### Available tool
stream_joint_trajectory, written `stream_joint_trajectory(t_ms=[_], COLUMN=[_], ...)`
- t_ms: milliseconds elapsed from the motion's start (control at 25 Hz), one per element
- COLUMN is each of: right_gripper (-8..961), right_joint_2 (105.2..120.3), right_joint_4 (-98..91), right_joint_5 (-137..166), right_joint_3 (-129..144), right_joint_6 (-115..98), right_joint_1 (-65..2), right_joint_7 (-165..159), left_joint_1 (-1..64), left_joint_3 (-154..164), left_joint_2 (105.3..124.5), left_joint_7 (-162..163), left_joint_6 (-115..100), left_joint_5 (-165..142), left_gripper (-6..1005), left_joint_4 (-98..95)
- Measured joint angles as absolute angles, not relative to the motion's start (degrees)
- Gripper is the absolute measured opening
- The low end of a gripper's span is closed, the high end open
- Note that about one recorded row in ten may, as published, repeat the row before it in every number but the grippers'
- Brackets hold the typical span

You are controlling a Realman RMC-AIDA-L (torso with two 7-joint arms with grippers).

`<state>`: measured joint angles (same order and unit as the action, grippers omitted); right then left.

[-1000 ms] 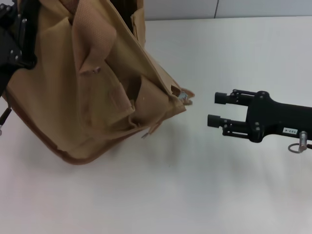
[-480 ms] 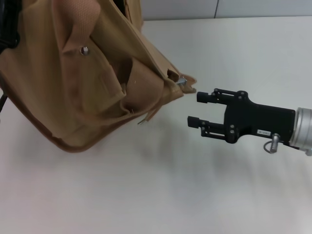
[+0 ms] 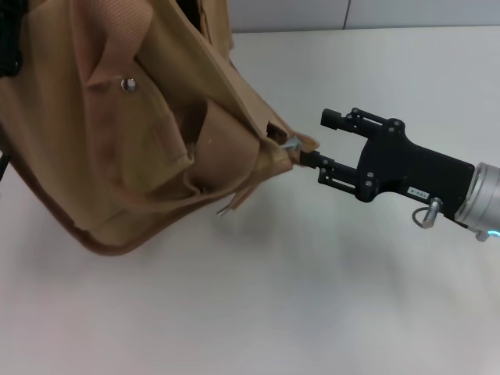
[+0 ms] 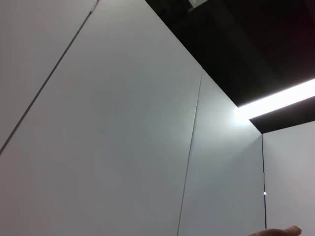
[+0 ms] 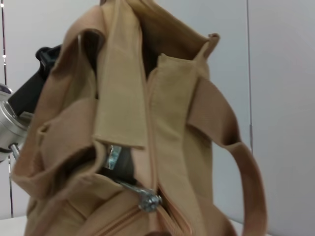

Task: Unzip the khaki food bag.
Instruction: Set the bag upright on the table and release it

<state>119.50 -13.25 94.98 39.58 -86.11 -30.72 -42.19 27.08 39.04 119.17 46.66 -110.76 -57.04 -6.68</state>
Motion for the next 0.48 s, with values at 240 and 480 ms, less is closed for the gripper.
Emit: stream_joint_trajectory(t_ms=[240, 480], right_gripper=[667, 666], right_joint_2=[119.49, 119.67], right_joint_4=[-13.16, -12.41], right_joint_5=[95.73, 95.81], right_joint_3=[41.54, 42.63], right_joint_6=[-85.43, -83.98], right_joint_1=[-30.88, -31.26], right_joint_7=[-41.72, -41.31], left_joint_1=[26.95, 27.15], left_joint_3=[39.04, 39.04], left_joint_2=[119.2, 119.2], left_joint_7=[47.81, 49.56], left_joint_6=[-111.5, -111.93], left_joint_5=[-57.04, -57.04], left_gripper=[59, 59], left_joint_4=[-6.68, -6.68])
